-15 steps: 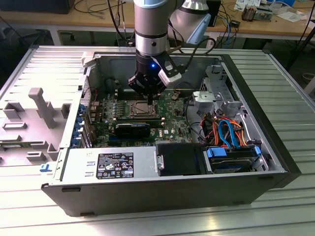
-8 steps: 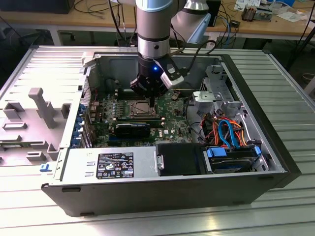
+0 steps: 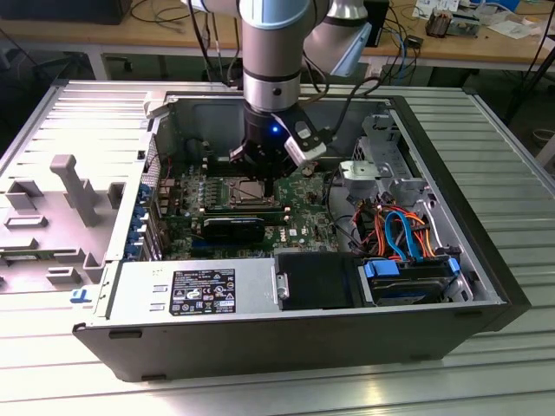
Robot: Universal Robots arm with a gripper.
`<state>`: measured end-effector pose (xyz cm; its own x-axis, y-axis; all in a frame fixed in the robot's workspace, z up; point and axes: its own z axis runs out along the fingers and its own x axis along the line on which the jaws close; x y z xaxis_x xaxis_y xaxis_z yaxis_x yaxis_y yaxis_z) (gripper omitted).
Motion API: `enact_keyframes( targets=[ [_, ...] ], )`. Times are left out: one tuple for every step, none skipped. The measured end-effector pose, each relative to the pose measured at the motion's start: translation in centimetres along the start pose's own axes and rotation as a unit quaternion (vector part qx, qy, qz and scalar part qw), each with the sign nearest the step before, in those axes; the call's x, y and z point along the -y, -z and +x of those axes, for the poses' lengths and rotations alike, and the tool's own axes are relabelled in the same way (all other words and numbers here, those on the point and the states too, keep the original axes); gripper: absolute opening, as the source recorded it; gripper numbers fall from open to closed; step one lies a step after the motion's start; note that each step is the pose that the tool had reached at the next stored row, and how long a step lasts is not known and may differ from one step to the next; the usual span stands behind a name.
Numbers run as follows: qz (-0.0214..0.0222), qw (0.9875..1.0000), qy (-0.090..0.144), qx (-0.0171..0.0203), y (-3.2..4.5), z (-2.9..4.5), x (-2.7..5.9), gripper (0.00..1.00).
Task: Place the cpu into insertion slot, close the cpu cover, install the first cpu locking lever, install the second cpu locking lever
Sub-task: 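Install the second cpu locking lever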
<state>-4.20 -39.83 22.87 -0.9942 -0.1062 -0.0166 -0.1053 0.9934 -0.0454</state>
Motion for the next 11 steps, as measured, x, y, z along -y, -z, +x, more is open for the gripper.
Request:
enact_keyframes(
  targets=[
    [0.0001,1.0,0.0,0.0,-0.05,0.0,0.11,0.11],
    [0.0001,1.0,0.0,0.0,-0.11,0.0,0.23,0.11],
    [0.0001,1.0,0.0,0.0,-0.18,0.0,0.35,0.11],
    [0.0001,1.0,0.0,0.0,-0.25,0.0,0.49,0.11],
    [0.0001,1.0,0.0,0.0,-0.3,0.0,0.58,0.11],
    [0.0001,1.0,0.0,0.0,-0.37,-0.01,0.69,0.11],
    [0.0002,1.0,0.0,0.0,-0.42,-0.01,0.78,0.11],
    [0.0002,1.0,0.0,-0.0001,-0.51,0.0,0.88,0.11],
    [0.0003,1.0,0.0,-0.0001,-0.58,0.0,0.94,0.11],
    [0.0003,1.0,0.0,0.0,-0.65,0.01,0.96,0.11],
    [0.0004,1.0,0.0,-0.0001,-0.75,0.01,0.97,0.11]
  ],
)
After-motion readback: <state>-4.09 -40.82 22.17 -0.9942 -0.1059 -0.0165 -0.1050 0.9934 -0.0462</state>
